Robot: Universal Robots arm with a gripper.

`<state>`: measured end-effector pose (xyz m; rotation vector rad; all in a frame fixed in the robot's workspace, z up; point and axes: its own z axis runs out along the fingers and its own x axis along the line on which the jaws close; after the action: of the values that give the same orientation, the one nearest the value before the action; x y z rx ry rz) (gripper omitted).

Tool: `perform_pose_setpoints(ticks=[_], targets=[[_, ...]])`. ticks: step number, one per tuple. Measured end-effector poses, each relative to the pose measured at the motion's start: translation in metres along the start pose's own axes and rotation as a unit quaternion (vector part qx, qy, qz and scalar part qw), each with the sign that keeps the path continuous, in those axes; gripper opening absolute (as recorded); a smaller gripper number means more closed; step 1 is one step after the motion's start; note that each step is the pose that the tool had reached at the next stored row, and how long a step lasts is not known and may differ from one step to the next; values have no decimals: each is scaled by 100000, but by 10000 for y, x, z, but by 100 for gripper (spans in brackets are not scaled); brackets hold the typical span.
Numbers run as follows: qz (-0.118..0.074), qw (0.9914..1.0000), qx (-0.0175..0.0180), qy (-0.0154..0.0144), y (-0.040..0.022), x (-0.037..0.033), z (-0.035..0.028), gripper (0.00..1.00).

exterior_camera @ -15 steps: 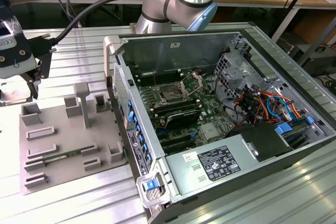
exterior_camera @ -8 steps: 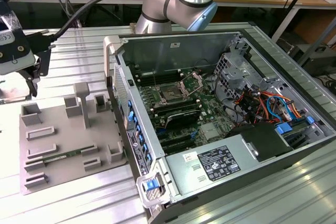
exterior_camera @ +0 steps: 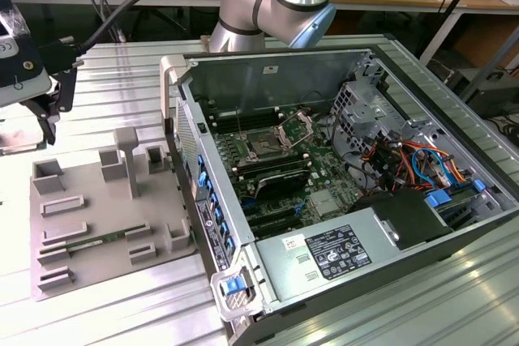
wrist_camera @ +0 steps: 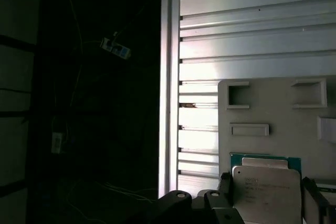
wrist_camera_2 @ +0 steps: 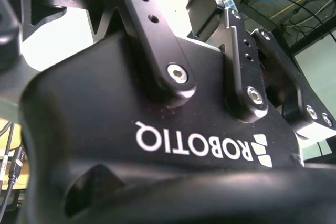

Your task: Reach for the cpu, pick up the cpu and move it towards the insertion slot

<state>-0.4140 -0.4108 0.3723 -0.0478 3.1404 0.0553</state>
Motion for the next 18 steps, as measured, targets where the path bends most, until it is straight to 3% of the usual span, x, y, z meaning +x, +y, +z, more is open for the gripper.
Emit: perform_pose_setpoints(ticks=[18], targets=[[0, 100000, 1, 5, 6, 0, -165, 55]])
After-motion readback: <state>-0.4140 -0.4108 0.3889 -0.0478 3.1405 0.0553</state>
